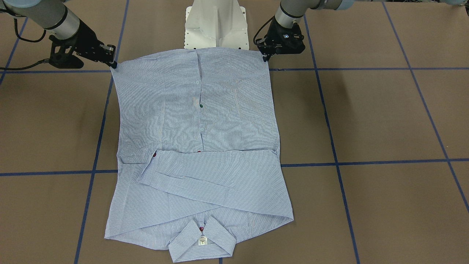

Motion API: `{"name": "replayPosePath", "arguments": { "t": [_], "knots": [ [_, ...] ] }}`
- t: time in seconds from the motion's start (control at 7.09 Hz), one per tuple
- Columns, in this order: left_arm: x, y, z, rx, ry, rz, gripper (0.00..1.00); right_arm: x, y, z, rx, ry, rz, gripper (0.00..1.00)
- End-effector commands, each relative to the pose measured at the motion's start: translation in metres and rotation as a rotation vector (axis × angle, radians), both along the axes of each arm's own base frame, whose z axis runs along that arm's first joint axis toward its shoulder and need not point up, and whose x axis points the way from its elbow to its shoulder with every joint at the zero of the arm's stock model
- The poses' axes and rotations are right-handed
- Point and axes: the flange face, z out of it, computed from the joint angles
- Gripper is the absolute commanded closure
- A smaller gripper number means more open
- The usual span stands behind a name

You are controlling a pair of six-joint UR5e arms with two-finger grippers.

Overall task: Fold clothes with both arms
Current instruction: 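Pinch the hem corners and lift them slightly with both grippers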

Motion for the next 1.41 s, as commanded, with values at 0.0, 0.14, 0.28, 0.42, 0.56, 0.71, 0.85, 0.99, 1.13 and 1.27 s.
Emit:
{"name": "replayPosePath", "arguments": {
  "t": [0.0,0.14,0.28,0.42,0.56,0.71,0.85,0.99,1.13,1.27],
  "knots": [
    [-0.011,0.005,0.015,0.021,0.071,0.004,1.00,0.000,0.000,-0.001,0.001,-0.003,0.000,1.00],
    [-0.012,0.005,0.014,0.024,0.080,0.004,1.00,0.000,0.000,-0.002,0.002,-0.004,0.000,1.00],
    [-0.012,0.004,0.013,0.037,0.124,-0.001,1.00,-0.001,-0.001,-0.001,0.001,-0.003,0.000,1.00],
    [-0.022,0.007,0.028,0.050,0.170,0.000,1.00,-0.001,0.000,-0.002,0.002,-0.004,-0.002,1.00],
    [-0.033,0.012,0.039,0.064,0.216,0.003,1.00,-0.002,-0.001,-0.003,0.003,-0.005,-0.002,1.00],
    [-0.030,0.011,0.044,0.064,0.214,0.002,1.00,-0.002,-0.001,-0.002,0.002,-0.004,-0.002,1.00],
    [-0.028,0.010,0.045,0.063,0.212,0.002,1.00,-0.002,-0.001,-0.002,0.002,-0.004,-0.002,1.00],
    [-0.026,0.010,0.046,0.062,0.210,0.003,1.00,-0.002,-0.001,-0.001,0.001,-0.003,-0.002,1.00],
    [-0.024,0.009,0.046,0.063,0.210,0.004,1.00,-0.002,-0.001,-0.001,0.000,-0.003,-0.002,1.00],
    [-0.023,0.009,0.047,0.063,0.209,0.004,1.00,-0.003,-0.002,0.002,-0.003,0.003,-0.004,1.00]
  ]
}}
